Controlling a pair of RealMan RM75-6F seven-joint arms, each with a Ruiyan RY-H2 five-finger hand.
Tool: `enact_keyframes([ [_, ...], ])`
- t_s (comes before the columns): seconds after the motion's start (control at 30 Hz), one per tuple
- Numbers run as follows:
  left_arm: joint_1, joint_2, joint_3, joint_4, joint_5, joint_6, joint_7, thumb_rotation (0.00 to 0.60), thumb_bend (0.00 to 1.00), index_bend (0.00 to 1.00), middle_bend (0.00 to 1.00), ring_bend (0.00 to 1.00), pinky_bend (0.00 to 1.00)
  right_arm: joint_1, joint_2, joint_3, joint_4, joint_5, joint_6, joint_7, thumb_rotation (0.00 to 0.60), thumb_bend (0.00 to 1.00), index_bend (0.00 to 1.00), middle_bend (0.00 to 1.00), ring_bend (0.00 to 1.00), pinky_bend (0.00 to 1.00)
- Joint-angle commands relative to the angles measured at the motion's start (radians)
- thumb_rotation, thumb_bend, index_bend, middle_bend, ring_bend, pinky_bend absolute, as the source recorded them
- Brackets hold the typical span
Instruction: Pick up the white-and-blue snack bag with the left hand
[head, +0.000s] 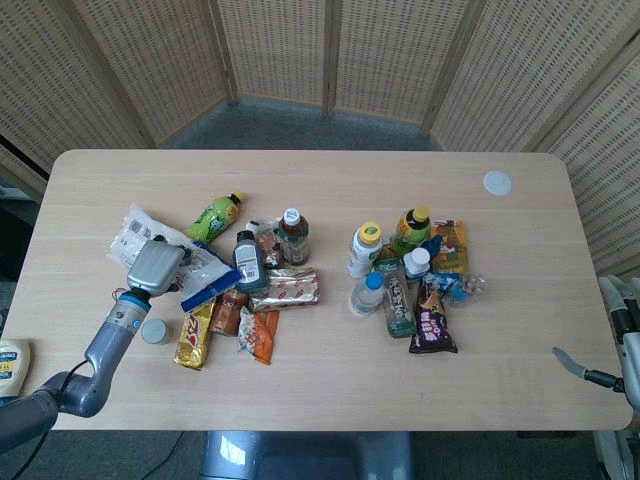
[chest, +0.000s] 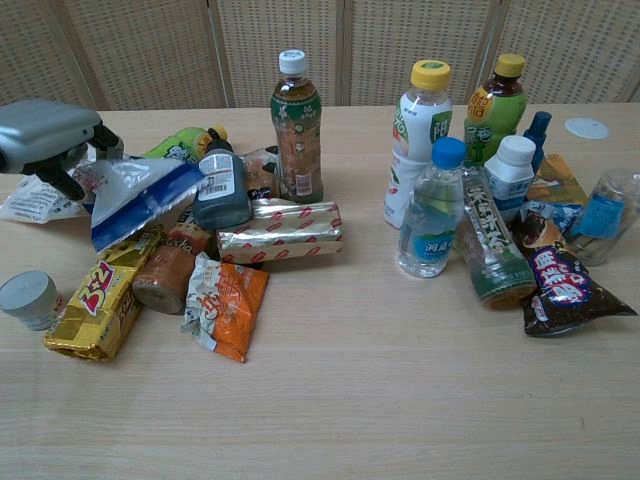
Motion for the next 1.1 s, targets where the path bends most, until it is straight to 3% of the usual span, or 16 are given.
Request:
enact_keyframes([
  [0.03, 0.003, 0.034, -0.028, -0.026, 0.007, 0.047, -0.031, 0.6, 0.42, 0.66, 0.65, 0.83, 0.39, 0.0, -0.001, 0.0, 0.002, 0.0, -0.001, 0.001, 0.205, 0.15, 0.0, 0.0, 0.0, 0.0],
  [0.57, 0.093, 0.334, -0.152, -0.32, 0.054, 0.3, -0.24, 0.6, 0.41, 0.66, 0.66, 0.83, 0.4, 0.01, -0.031, 0.005, 0.025, 0.003, -0.015, 0.004, 0.206, 0.15, 0.0, 0.0, 0.0, 0.0],
  [1.1, 0.153, 0.578, -0.257, -0.573, 0.046, 0.425, -0.307, 0.6, 0.41, 0.66, 0.66, 0.82, 0.4, 0.015, -0.057, 0.003, 0.045, -0.007, -0.017, 0.022, 0.205, 0.15, 0.0, 0.0, 0.0, 0.0],
])
